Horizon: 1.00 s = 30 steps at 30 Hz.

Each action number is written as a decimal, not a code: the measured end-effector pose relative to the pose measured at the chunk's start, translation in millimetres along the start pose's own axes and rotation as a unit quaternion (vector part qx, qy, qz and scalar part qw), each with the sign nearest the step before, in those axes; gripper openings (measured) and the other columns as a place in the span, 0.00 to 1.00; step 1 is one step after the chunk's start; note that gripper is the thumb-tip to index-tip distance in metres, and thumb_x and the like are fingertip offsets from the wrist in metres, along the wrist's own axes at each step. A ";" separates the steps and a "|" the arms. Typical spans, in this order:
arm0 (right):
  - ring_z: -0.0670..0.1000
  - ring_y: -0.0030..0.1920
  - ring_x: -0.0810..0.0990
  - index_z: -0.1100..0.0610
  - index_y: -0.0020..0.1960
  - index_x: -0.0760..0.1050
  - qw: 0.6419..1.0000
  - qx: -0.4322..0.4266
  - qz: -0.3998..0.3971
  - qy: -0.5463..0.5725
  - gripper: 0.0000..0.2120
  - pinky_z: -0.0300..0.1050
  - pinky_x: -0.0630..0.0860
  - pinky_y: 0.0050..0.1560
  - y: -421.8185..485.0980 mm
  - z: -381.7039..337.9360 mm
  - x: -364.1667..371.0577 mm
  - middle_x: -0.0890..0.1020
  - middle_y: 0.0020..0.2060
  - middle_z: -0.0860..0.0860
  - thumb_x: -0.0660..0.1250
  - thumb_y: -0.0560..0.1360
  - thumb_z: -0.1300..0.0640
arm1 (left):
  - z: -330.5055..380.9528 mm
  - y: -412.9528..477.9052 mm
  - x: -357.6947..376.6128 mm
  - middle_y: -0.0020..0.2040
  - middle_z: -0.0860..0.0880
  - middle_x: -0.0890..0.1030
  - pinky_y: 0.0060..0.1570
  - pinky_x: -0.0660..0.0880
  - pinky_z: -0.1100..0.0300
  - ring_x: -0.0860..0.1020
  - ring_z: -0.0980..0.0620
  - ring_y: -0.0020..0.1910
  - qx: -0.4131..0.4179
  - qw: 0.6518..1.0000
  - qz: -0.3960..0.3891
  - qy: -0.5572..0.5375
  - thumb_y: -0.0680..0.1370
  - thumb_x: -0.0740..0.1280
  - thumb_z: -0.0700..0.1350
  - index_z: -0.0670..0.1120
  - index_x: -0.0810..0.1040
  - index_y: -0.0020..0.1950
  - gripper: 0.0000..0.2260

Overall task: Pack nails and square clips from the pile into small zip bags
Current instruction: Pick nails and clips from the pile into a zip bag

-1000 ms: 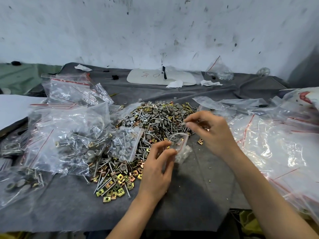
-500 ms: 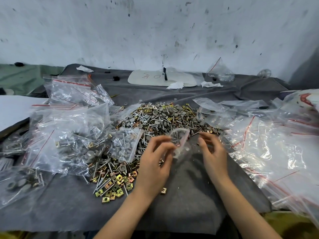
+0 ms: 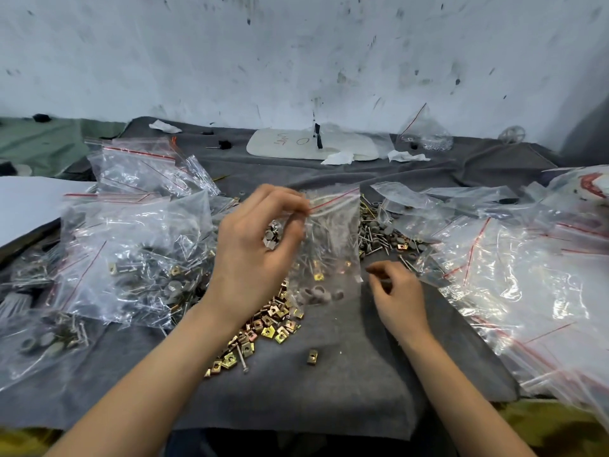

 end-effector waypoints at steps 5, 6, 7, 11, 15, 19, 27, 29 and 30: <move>0.50 0.50 0.77 0.57 0.49 0.80 0.993 -0.092 -0.063 -0.038 0.04 0.42 0.72 0.52 -8.4 -23.8 14.1 0.80 0.45 0.50 0.69 0.75 0.62 | -7.7 -1.3 -0.6 0.43 0.48 0.80 0.43 0.76 0.60 0.77 0.54 0.41 -0.001 0.999 -0.048 0.008 0.74 0.64 0.36 0.39 0.80 0.47 0.05; 0.48 0.49 0.78 0.56 0.48 0.80 0.994 -0.085 -0.062 -0.005 0.04 0.40 0.72 0.51 -8.8 -24.4 12.4 0.80 0.45 0.49 0.69 0.75 0.62 | -8.5 -2.4 0.7 0.43 0.48 0.79 0.43 0.76 0.61 0.77 0.54 0.42 -0.002 0.998 -0.058 0.005 0.74 0.65 0.35 0.39 0.80 0.47 0.05; 0.46 0.48 0.79 0.53 0.47 0.80 0.995 -0.064 -0.056 0.054 0.05 0.37 0.73 0.50 -8.6 -23.5 9.2 0.81 0.44 0.47 0.68 0.75 0.61 | -8.7 -4.4 3.6 0.44 0.48 0.79 0.44 0.76 0.63 0.77 0.56 0.43 -0.003 0.997 -0.073 -0.004 0.74 0.65 0.35 0.39 0.80 0.47 0.05; 0.42 0.50 0.81 0.47 0.50 0.80 0.957 0.020 -0.086 0.275 0.09 0.42 0.75 0.54 -8.7 -21.0 14.7 0.84 0.46 0.43 0.64 0.78 0.59 | -11.5 -12.9 19.0 0.48 0.47 0.79 0.49 0.79 0.53 0.79 0.52 0.47 -0.023 0.992 -0.120 -0.037 0.75 0.65 0.36 0.39 0.80 0.47 0.05; 0.48 0.54 0.81 0.46 0.51 0.82 0.912 0.036 -0.123 0.390 0.16 0.43 0.77 0.53 -12.4 -29.2 22.4 0.84 0.51 0.48 0.64 0.73 0.38 | -6.1 -15.7 34.4 0.52 0.46 0.78 0.52 0.75 0.59 0.78 0.50 0.50 0.015 0.987 -0.159 -0.011 0.77 0.65 0.39 0.40 0.81 0.47 0.06; 0.53 0.48 0.83 0.52 0.52 0.82 0.879 0.042 -0.129 0.458 0.20 0.44 0.78 0.46 8.6 -29.7 0.8 0.85 0.47 0.54 0.64 0.74 0.38 | -3.1 -20.1 49.8 0.55 0.46 0.77 0.53 0.70 0.68 0.75 0.55 0.52 0.033 0.978 -0.206 -0.013 0.73 0.61 0.42 0.41 0.79 0.43 0.09; 0.53 0.50 0.82 0.58 0.54 0.82 0.814 0.071 -0.330 0.473 0.19 0.44 0.78 0.50 -2.4 -42.6 49.9 0.84 0.49 0.56 0.77 0.67 0.50 | -6.6 -13.1 67.3 0.56 0.44 0.77 0.56 0.74 0.52 0.76 0.49 0.58 -0.021 0.975 -0.178 -0.130 0.67 0.56 0.44 0.43 0.69 0.36 0.05; 0.51 0.46 0.82 0.58 0.48 0.84 0.816 0.070 -0.290 0.496 0.19 0.45 0.79 0.50 -0.1 -41.8 47.3 0.85 0.45 0.55 0.80 0.63 0.48 | -15.9 -11.8 69.4 0.56 0.42 0.77 0.57 0.74 0.47 0.76 0.49 0.58 -0.069 0.965 -0.173 -0.182 0.67 0.57 0.41 0.43 0.68 0.34 0.04; 0.52 0.46 0.81 0.57 0.45 0.84 0.820 0.068 -0.268 0.501 0.19 0.45 0.78 0.51 2.3 -42.6 42.5 0.85 0.43 0.54 0.80 0.61 0.46 | -22.3 -11.9 70.3 0.56 0.42 0.77 0.58 0.74 0.45 0.76 0.48 0.59 -0.095 0.960 -0.169 -0.204 0.67 0.57 0.38 0.40 0.68 0.33 0.04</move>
Point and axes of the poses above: each hand's wrist, its own y-axis towards the middle knuckle, its own x-axis out of the palm, z = x × y, the point moved 10 cm from there along y, towards the middle knuckle
